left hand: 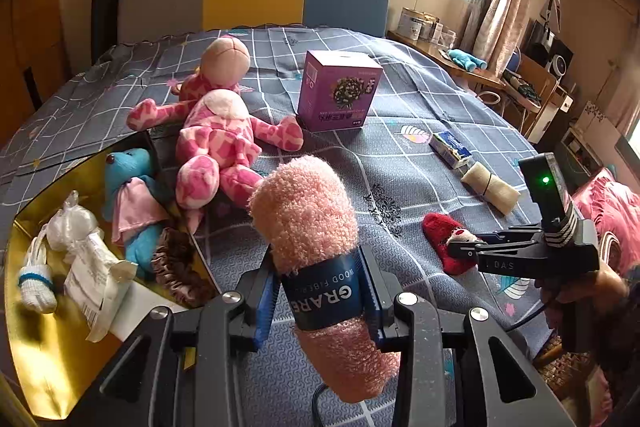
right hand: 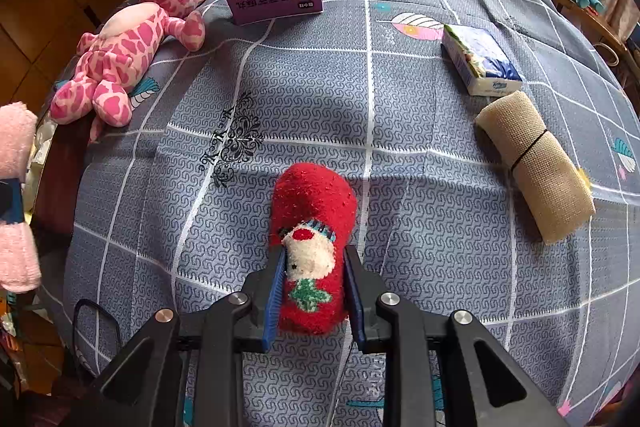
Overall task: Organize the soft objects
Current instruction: 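Carry the pink towel roll with the left tool into the gold tray and open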
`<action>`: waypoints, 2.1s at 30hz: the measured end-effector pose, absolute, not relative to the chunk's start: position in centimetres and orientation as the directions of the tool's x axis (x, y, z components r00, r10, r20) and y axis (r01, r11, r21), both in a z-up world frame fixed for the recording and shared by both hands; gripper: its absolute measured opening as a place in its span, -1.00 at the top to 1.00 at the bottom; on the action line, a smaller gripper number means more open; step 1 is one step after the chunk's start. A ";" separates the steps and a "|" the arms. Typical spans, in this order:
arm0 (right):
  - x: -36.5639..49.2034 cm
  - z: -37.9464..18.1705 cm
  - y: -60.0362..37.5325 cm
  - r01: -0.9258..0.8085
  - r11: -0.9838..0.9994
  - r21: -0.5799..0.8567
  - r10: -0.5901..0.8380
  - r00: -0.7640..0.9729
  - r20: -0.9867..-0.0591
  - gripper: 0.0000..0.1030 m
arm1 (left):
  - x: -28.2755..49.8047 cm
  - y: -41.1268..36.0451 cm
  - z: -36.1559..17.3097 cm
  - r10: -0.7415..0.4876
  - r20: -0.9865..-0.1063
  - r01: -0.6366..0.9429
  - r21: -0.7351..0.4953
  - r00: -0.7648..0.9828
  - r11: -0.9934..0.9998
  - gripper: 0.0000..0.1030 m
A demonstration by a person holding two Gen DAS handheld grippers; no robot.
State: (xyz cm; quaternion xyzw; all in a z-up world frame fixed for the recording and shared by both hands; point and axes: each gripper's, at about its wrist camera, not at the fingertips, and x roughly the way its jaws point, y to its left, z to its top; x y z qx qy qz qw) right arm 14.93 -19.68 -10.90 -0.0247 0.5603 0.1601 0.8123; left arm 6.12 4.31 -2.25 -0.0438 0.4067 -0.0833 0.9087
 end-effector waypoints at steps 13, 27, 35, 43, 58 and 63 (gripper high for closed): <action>14.5 -11.0 -18.9 -0.329 0.942 0.072 0.192 0.347 -0.918 0.48 | 4.2 5.6 -1.3 -0.174 -0.718 0.086 -0.158 0.674 0.984 0.27; 14.3 -10.7 -18.6 -0.361 0.933 0.013 0.159 0.378 -0.912 0.49 | 2.2 8.8 0.0 -0.131 -0.693 0.021 -0.165 0.708 0.986 0.27; 14.4 -10.6 -18.4 -0.369 0.929 -0.003 0.150 0.386 -0.910 0.49 | 0.1 16.8 -0.2 -0.029 -0.702 -0.166 -0.207 0.712 0.964 0.27; 14.3 -10.4 -18.4 -0.373 0.928 -0.012 0.145 0.390 -0.909 0.49 | -1.4 26.0 -3.8 0.090 -0.782 -0.386 -0.201 0.617 0.900 0.27; 14.5 -10.5 -18.6 -0.365 0.931 -0.005 0.146 0.387 -0.910 0.50 | -1.8 28.4 -7.5 0.163 -0.821 -0.469 -0.139 0.547 0.872 -0.11; 14.5 -10.4 -18.6 -0.351 0.936 -0.001 0.144 0.387 -0.911 0.56 | -2.7 27.4 -5.6 0.203 -0.784 -0.476 -0.132 0.587 0.869 -0.17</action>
